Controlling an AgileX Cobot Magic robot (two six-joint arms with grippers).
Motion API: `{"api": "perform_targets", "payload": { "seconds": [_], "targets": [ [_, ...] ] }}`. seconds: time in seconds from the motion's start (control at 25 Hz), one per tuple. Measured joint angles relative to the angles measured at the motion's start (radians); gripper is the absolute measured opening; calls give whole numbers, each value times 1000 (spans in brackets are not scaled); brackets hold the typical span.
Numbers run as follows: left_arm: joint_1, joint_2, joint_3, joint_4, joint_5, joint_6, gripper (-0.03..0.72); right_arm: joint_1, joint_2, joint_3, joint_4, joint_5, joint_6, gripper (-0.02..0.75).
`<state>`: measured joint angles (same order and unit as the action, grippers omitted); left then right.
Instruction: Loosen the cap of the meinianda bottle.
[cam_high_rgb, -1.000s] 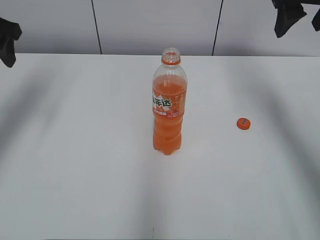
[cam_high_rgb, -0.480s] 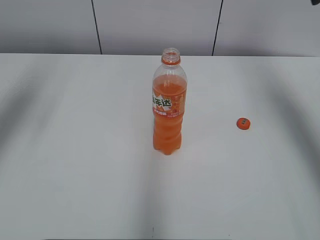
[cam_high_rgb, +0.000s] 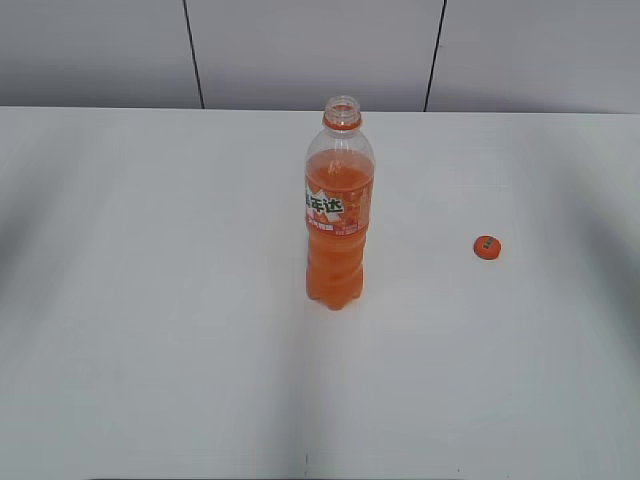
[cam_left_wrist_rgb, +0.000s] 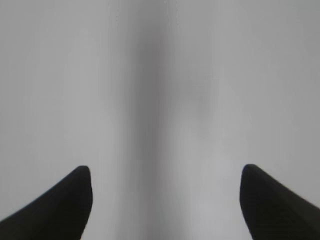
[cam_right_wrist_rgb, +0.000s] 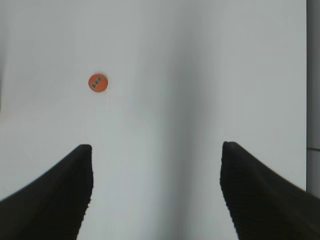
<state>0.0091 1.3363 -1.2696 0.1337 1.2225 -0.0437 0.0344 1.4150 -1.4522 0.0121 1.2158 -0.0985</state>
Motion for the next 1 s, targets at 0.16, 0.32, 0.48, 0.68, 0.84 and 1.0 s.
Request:
{"api": "perform_targets", "payload": {
  "seconds": [0.16,0.32,0.48,0.68,0.84,1.0],
  "targets": [
    [0,-114,106,-55,-20,0,552,0,-105,133,0,0,-1,595],
    [0,-203,208,-96,-66,0,552,0,-185,241,3,-24,-2,594],
    [0,-282,318,-110,-94,0,552,0,-255,351,5,-66,-2,594],
    [0,-396,477,-122,-127,0,550,0,-339,510,7,-125,-2,594],
    [0,-489,611,-122,-173,0,543,0,-401,633,7,-200,-2,594],
    [0,-599,705,-123,-178,0,541,0,-455,733,8,-233,-2,594]
  ]
}}
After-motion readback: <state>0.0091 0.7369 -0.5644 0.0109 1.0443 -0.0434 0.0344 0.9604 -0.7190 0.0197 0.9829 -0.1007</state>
